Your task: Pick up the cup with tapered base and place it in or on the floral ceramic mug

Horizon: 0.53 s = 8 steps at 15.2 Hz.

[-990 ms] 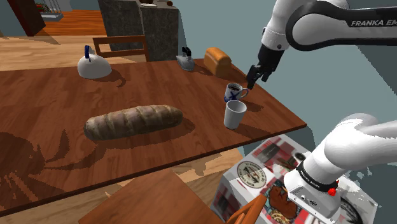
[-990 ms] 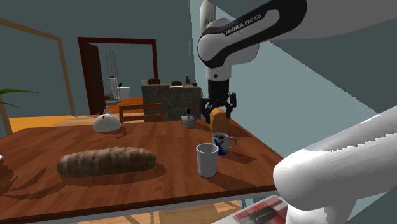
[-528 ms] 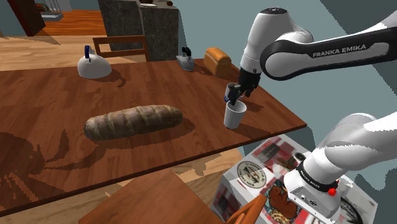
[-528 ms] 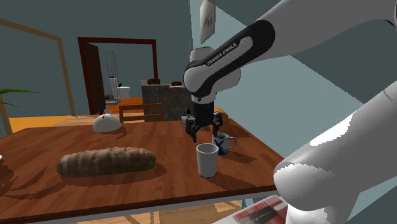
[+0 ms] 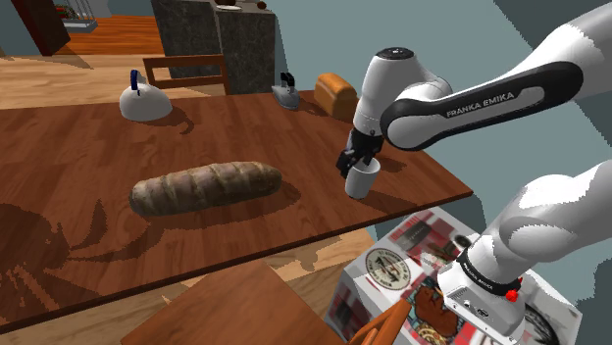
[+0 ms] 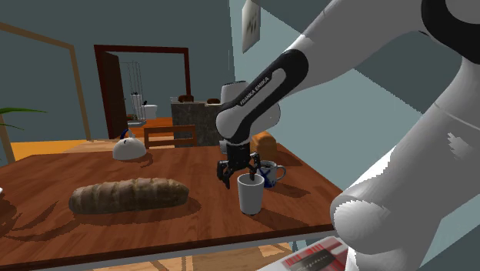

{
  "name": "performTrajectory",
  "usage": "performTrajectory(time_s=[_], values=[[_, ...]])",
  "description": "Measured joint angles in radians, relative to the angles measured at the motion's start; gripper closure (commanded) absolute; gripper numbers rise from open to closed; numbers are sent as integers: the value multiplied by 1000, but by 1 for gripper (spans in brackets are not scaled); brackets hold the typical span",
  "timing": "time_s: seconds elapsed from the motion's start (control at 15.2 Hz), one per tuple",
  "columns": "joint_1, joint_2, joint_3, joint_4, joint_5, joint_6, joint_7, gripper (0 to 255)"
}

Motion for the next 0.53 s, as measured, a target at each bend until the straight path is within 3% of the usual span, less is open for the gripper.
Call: performTrajectory(time_s=[0.53], values=[[-12,46,11,-32,-15,77,13,0]])
